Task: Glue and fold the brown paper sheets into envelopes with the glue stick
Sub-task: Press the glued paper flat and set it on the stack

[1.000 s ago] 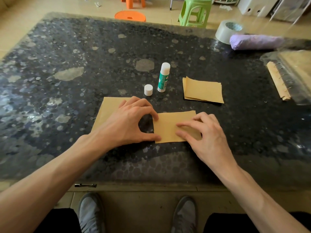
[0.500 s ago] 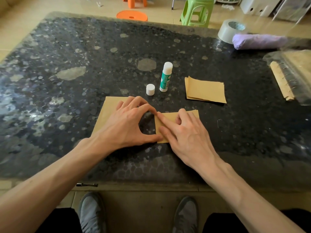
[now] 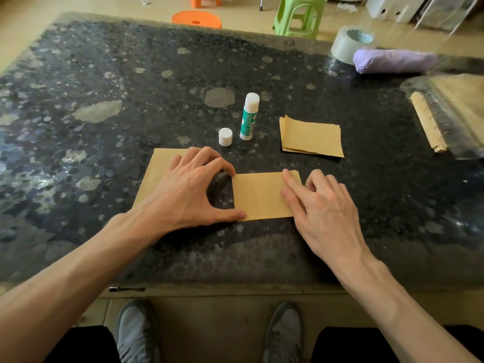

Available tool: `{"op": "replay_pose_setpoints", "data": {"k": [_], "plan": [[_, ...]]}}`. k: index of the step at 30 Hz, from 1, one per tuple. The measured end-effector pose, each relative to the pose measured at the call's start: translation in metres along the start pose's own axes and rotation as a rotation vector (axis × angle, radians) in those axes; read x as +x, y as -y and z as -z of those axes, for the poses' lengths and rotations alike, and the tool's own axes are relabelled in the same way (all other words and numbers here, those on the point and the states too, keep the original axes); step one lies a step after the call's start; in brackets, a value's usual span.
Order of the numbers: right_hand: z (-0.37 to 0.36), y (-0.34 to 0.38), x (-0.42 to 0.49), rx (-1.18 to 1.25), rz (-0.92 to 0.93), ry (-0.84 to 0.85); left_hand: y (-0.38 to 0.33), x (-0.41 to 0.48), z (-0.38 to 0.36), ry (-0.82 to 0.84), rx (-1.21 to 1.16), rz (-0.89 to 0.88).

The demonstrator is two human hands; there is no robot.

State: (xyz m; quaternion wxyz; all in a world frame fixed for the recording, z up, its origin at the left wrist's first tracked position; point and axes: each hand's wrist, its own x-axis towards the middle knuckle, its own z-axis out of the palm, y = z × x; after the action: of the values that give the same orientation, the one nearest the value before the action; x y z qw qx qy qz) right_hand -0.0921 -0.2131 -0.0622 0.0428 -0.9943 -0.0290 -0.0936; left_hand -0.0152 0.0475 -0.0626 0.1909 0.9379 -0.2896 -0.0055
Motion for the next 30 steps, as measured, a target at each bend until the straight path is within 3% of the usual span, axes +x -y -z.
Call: {"op": "replay_pose_setpoints", "data": {"k": [10, 22, 30], "plan": [[0.002, -0.004, 0.0, -0.035, -0.061, -0.006, -0.001, -0.002, 0.001, 0.007, 0.001, 0.0], [-0.005, 0.049, 0.006, -0.008, 0.139, 0.073, -0.003, -0.001, 0.0, -0.029, 0.011, -0.008], [-0.004, 0.04, -0.001, 0.009, 0.117, 0.077, -0.004, -0.002, 0.001, -0.006, 0.007, -0.011]]}}
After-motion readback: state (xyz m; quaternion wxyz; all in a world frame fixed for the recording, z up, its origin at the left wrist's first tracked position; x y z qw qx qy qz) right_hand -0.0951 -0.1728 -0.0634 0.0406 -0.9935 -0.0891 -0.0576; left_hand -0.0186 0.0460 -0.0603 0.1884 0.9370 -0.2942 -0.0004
